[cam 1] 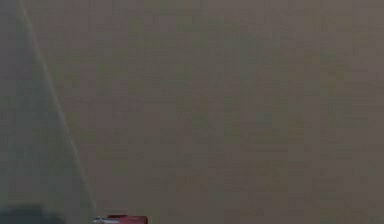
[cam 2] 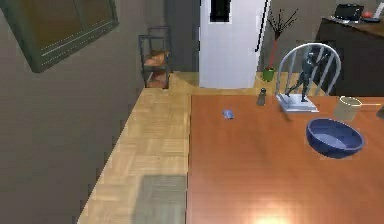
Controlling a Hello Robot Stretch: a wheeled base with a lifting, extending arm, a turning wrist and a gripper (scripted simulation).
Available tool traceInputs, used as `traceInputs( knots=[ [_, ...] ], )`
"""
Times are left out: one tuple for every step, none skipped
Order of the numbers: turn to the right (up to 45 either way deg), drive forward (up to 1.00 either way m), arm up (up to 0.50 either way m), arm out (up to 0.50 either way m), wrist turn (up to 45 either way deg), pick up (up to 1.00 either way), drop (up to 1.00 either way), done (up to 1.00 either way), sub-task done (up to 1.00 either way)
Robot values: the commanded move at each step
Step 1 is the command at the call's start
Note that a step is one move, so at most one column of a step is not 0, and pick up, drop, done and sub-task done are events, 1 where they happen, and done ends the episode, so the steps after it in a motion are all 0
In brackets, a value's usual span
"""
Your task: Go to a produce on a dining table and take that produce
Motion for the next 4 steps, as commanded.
traceInputs(
  knots=[
    [45.0, 0.0, 0.0, 0.0, 0.0, 0.0, 0.0, 0.0, 0.0],
    [0.0, 0.2, 0.0, 0.0, 0.0, 0.0, 0.0, 0.0, 0.0],
    [45.0, 0.0, 0.0, 0.0, 0.0, 0.0, 0.0, 0.0, 0.0],
    [0.0, 1.0, 0.0, 0.0, 0.0, 0.0, 0.0, 0.0, 0.0]
  ],
)
